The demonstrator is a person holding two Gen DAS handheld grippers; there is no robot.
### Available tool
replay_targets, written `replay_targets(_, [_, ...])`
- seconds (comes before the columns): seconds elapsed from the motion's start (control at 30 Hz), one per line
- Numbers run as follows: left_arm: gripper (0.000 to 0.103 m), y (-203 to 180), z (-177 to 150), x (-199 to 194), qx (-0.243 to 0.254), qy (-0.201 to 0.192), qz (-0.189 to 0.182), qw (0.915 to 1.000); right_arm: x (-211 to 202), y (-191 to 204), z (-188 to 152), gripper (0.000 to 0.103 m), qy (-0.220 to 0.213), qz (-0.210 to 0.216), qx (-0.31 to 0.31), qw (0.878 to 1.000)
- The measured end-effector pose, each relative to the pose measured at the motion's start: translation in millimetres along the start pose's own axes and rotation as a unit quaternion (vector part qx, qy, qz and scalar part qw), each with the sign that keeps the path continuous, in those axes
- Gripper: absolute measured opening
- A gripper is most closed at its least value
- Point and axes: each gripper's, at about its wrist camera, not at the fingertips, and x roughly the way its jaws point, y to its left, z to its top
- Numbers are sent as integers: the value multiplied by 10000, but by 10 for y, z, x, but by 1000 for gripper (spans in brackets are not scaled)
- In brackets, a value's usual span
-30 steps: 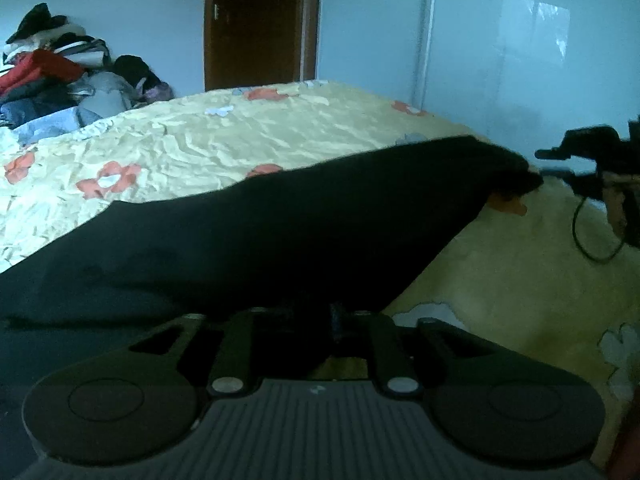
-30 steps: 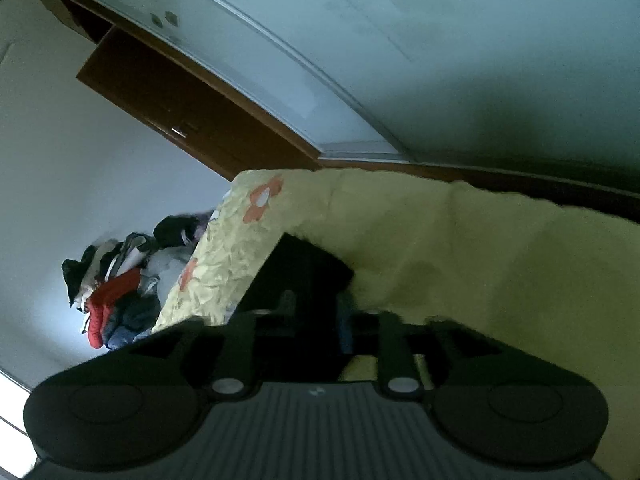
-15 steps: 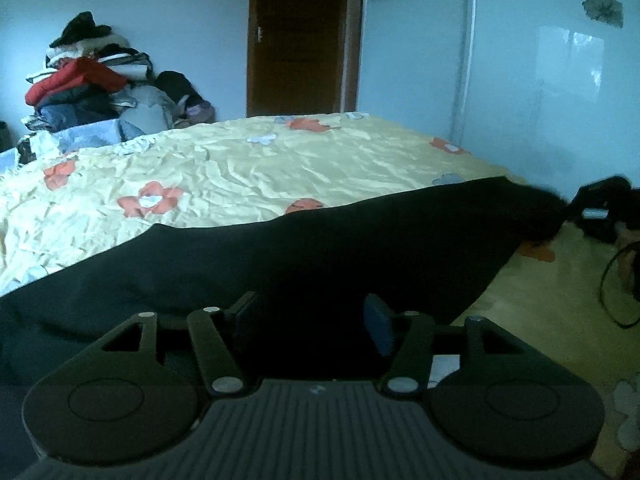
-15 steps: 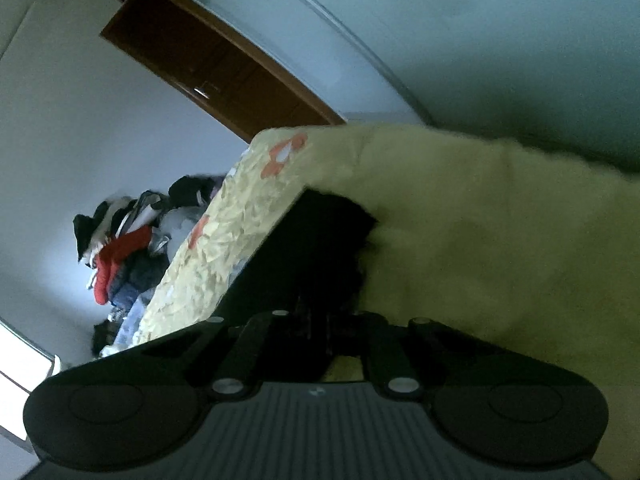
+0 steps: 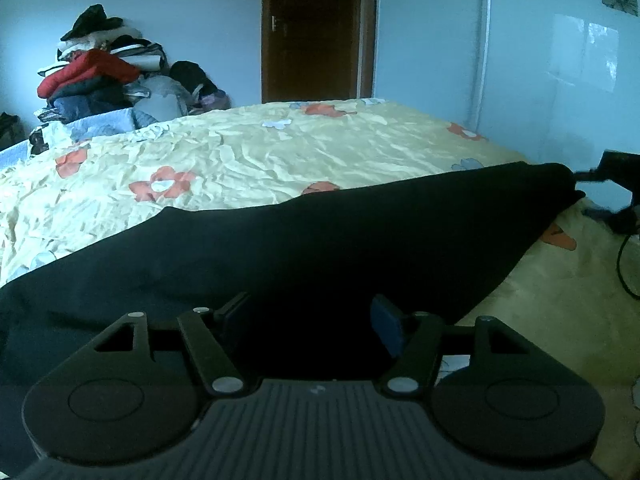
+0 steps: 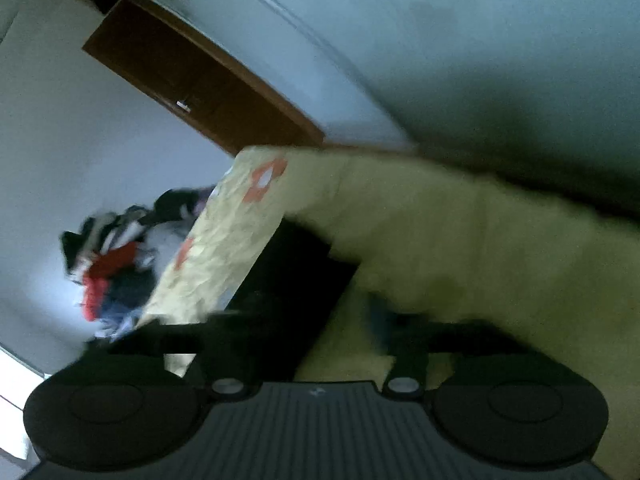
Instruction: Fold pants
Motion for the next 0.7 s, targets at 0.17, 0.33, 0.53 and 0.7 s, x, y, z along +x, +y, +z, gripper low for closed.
replay_targets(0.17, [72, 16, -16, -22, -156, -51, 16, 9999, 207, 144, -23, 76, 46, 155, -161, 9997])
replay_targets(0.33, [73, 35, -41, -75, -233, -93, 161, 9996, 454, 243, 42, 26, -188, 92, -547, 9983])
replay_targets(0.53, [74, 192, -84, -165, -491, -83, 367, 9981, 334, 395, 37, 14, -523, 417, -586, 9960])
replay_targets(0.7, [74, 314, -96, -211, -898, -154, 360, 9952, 195, 1272, -239, 14, -579, 897, -2120, 9714])
